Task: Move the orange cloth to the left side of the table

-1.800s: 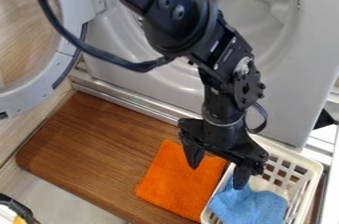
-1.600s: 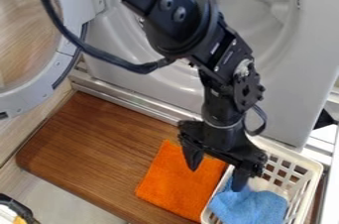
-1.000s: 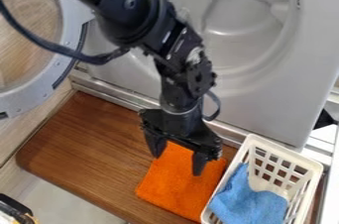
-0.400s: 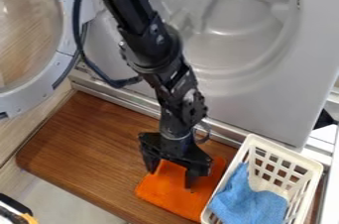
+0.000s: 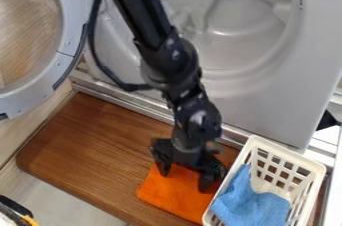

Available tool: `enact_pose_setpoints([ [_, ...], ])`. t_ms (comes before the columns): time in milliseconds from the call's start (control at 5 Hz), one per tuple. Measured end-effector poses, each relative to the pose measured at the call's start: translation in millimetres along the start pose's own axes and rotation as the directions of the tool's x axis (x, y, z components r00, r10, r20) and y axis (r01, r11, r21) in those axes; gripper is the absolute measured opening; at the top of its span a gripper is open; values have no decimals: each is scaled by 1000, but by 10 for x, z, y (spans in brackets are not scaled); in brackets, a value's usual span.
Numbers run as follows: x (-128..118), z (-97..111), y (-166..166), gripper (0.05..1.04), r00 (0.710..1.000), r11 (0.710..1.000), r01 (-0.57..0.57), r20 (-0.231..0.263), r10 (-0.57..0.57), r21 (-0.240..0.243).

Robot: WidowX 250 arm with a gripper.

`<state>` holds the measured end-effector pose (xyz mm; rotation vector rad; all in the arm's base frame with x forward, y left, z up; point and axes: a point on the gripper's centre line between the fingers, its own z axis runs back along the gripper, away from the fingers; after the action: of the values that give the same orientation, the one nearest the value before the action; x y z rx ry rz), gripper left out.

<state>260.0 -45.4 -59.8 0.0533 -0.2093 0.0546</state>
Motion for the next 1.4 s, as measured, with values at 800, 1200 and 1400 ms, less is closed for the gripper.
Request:
enact_pose_setpoints([
  [800,-22,-211,238,1000,999,999,3,-40,-5,-51],
  [1200,-160,-192,852,999,994,996,-94,-62,94,-4],
  [1400,-160,-187,1063,999,991,994,-112,-72,113,13],
])
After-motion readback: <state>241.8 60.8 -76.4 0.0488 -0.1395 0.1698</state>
